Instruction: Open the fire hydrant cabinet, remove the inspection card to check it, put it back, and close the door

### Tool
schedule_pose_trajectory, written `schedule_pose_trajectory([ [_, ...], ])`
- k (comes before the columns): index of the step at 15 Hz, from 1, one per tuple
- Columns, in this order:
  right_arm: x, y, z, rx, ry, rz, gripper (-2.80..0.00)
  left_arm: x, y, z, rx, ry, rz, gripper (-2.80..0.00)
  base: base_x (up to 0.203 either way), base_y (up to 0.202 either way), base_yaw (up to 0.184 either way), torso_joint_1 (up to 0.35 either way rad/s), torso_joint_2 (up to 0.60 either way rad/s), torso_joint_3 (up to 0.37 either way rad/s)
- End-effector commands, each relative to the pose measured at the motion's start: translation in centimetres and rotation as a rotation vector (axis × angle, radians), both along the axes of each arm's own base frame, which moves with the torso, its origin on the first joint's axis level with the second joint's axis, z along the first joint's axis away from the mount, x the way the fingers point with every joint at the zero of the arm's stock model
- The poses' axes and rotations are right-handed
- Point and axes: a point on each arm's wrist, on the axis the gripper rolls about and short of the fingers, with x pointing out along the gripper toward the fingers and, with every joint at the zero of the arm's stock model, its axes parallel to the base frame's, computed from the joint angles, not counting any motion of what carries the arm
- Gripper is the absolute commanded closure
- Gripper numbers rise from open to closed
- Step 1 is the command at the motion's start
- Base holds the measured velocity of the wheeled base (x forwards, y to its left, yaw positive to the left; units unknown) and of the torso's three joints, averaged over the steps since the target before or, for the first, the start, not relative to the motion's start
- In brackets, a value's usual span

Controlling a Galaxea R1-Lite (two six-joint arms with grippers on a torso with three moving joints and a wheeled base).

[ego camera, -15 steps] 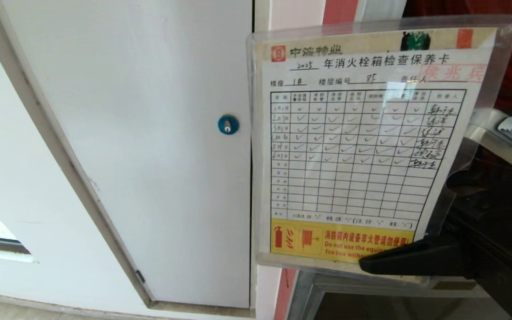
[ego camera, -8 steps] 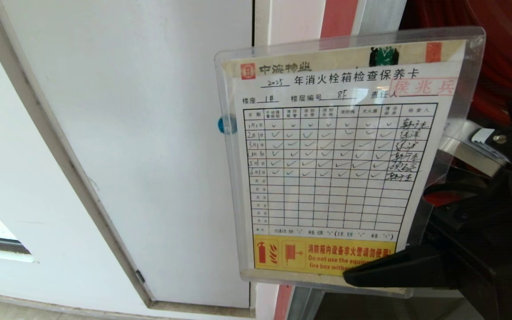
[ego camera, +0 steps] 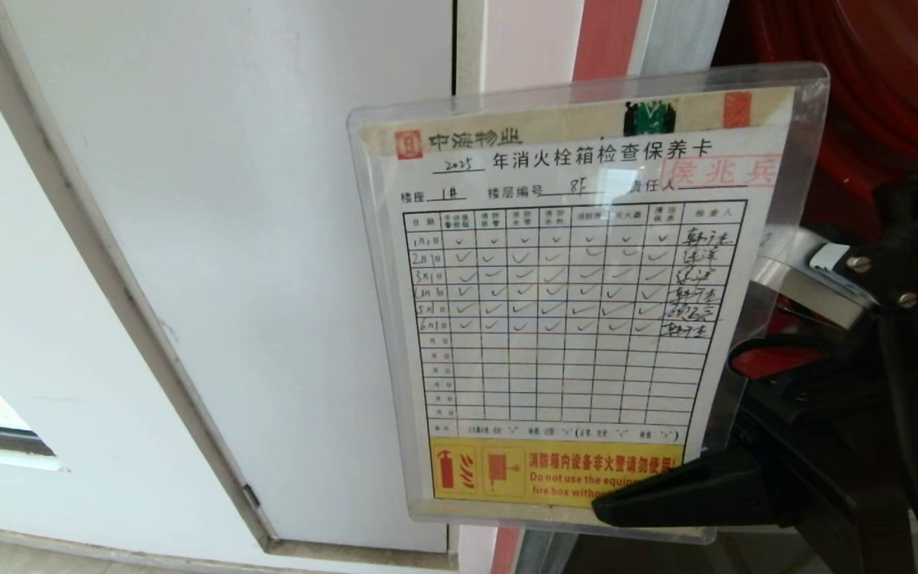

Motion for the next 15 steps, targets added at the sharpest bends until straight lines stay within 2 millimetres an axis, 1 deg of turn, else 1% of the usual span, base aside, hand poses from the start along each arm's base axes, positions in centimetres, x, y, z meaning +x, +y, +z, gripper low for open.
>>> schedule_pose_trajectory([
  [1, 0.0, 0.0, 0.3, 0.020, -0.016, 0.001, 0.00, 0.0, 0.0, 0.0, -0.001, 0.003, 0.000, 0.00, 0.000, 0.000, 0.000, 0.000, 0.00, 0.000],
  [5, -0.5, -0.4, 0.9, 0.038, -0.041, 0.001, 0.00, 0.0, 0.0, 0.0, 0.000, 0.003, 0.000, 0.00, 0.000, 0.000, 0.000, 0.000, 0.00, 0.000],
  [8, -1.3, -1.0, 1.3, 0.053, -0.059, -0.001, 0.00, 0.0, 0.0, 0.0, 0.000, 0.003, 0.002, 0.00, 0.000, 0.000, 0.000, 0.000, 0.00, 0.000],
  [15, -3.7, -4.0, 2.9, 0.124, -0.058, -0.089, 0.00, 0.0, 0.0, 0.0, 0.000, 0.002, 0.000, 0.00, 0.000, 0.000, 0.000, 0.000, 0.00, 0.000],
])
